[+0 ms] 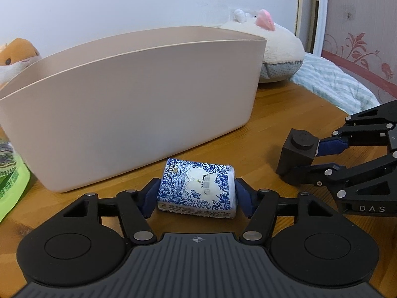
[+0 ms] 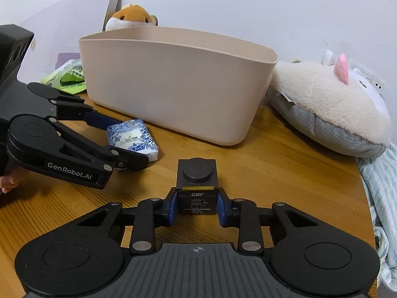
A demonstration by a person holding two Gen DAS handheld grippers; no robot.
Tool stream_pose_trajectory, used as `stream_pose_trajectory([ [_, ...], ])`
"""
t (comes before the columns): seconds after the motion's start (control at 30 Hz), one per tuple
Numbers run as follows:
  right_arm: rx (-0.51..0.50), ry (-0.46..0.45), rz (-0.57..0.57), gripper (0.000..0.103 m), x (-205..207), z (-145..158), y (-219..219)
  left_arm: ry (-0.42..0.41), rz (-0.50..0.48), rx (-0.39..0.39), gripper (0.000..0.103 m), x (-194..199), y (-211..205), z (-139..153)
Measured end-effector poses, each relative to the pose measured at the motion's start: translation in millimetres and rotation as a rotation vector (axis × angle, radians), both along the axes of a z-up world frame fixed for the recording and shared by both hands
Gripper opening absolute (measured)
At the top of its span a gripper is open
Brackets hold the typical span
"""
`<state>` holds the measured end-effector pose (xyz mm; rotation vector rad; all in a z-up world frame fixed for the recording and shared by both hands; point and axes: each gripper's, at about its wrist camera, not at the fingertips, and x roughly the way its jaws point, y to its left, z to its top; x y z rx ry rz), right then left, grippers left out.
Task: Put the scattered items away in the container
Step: 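Grasp the blue-and-white soap box with the left gripper while the right grasps the black cube, then carry both items over the beige basket and open both grippers to drop them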
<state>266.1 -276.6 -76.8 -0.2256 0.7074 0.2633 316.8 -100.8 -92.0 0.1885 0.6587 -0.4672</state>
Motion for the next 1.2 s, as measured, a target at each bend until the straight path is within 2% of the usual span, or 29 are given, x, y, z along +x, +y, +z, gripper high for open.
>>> stream_pose_trajectory([
  [0.23,0.008,-0.01,0.003,0.029,-3.4,2.8,0.5,-0.006,0.013,0.016,0.065,-10.1,3.5,2.0],
  [0.67,0.026,-0.049,-0.008,0.029,-12.5,13.8,-1.4,-0.026,0.025,-0.016,0.065,-22.9,14.9,17.1],
  [0.93,0.019,-0.143,0.021,0.029,-21.7,49.5,1.4,-0.123,0.021,-0.028,0.065,-39.1,23.1,61.9],
  [1.2,0.026,-0.235,0.044,0.029,-8.8,91.3,6.0,-0.233,0.062,-0.044,0.065,-39.1,31.0,114.7],
])
